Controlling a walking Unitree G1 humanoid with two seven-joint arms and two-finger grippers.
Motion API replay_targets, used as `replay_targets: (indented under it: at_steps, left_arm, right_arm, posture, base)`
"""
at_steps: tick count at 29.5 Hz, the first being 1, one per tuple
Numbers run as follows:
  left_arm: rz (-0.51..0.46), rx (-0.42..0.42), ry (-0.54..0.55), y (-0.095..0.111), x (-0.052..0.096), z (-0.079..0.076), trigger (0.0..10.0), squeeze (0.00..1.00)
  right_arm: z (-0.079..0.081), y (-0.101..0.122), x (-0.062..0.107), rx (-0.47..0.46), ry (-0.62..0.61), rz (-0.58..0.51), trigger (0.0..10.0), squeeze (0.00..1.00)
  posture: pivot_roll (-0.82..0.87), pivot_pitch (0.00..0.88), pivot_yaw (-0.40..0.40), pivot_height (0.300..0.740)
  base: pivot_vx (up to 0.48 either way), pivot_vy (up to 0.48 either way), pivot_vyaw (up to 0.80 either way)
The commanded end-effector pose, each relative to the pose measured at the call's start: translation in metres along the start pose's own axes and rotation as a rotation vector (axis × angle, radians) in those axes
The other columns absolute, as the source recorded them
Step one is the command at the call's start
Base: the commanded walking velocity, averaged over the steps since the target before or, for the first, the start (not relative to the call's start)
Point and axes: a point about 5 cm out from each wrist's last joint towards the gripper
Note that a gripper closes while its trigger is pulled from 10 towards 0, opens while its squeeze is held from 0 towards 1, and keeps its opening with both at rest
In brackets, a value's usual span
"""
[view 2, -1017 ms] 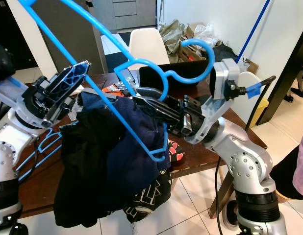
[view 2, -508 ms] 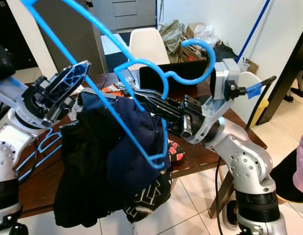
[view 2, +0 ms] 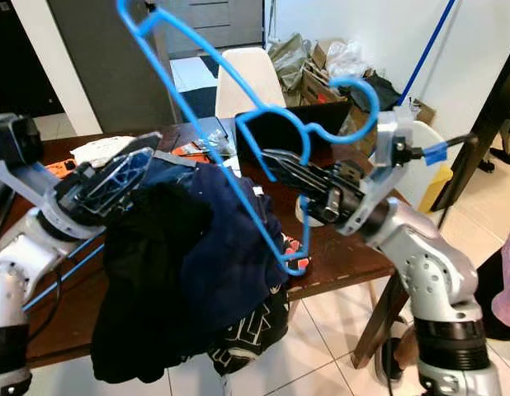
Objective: Hang hanger
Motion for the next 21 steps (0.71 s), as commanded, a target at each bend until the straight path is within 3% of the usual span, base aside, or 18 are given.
replay_targets:
  at_steps: [1, 3, 4, 5, 6, 8, 11, 14, 21]
  left_arm:
    - [0.056, -0.001, 0.035, -0.005, 0.009, 0.002, 10.0, 1.00]
    - [0.161, -0.010, 0.148, -0.025, 0.021, 0.006, 10.0, 1.00]
    - [0.161, -0.010, 0.148, -0.025, 0.021, 0.006, 10.0, 1.00]
    - [0.207, -0.028, 0.209, -0.033, 0.025, 0.009, 10.0, 0.53]
    - [0.244, -0.061, 0.289, -0.039, 0.027, 0.015, 10.0, 0.00]
    - [0.264, -0.084, 0.337, -0.042, 0.028, 0.018, 10.0, 0.00]
    - [0.391, -0.155, 0.479, -0.061, 0.038, 0.029, 10.0, 0.00]
    - [0.476, -0.191, 0.525, -0.072, 0.045, 0.032, 10.0, 0.00]
    - [0.485, -0.214, 0.526, -0.075, 0.043, 0.031, 10.0, 0.00]
  right_arm:
    - [-0.007, -0.002, 0.010, 0.012, -0.050, 0.015, 0.0, 0.00]
    - [-0.017, -0.011, 0.032, 0.019, -0.135, 0.092, 0.0, 0.00]
    - [-0.017, -0.011, 0.032, 0.019, -0.135, 0.092, 0.0, 0.00]
    - [-0.019, -0.016, 0.039, 0.019, -0.158, 0.128, 0.7, 0.00]
    - [-0.021, -0.021, 0.043, 0.012, -0.181, 0.151, 10.0, 0.00]
    - [-0.022, -0.025, 0.044, 0.008, -0.194, 0.162, 10.0, 0.00]
    - [-0.032, -0.047, 0.051, 0.013, -0.293, 0.248, 10.0, 0.00]
    - [-0.036, -0.057, 0.055, 0.009, -0.324, 0.282, 10.0, 0.00]
    - [-0.037, -0.061, 0.056, 0.001, -0.325, 0.285, 10.0, 0.00]
  posture:
    - [0.03, 0.000, 0.023, 0.740]
    - [0.02, 0.000, 0.025, 0.740]
    - [0.02, 0.000, 0.025, 0.740]
    - [0.02, 0.000, 0.026, 0.740]
    - [0.02, 0.000, 0.026, 0.740]
    - [0.03, 0.000, 0.025, 0.740]
    - [0.03, 0.000, 0.027, 0.740]
    - [0.03, 0.000, 0.032, 0.740]
    - [0.03, 0.000, 0.034, 0.740]
  base:
    - [0.000, 0.000, 0.00]
    - [0.000, 0.000, 0.00]
    - [0.000, 0.000, 0.00]
    - [0.000, 0.000, 0.00]
    - [0.000, 0.000, 0.00]
    - [0.000, 0.000, 0.00]
    - [0.000, 0.000, 0.00]
    - [-0.127, 0.000, 0.00]
    - [-0.398, 0.000, 0.00]
Point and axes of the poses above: a point about 5 cm out from each wrist's last joint towards the gripper, its own x axis pointing back from the gripper into the wrist, its own y axis along the axis of the wrist's last joint, z = x × y, and after that the axes turned 11 degrees about -x, right-handed
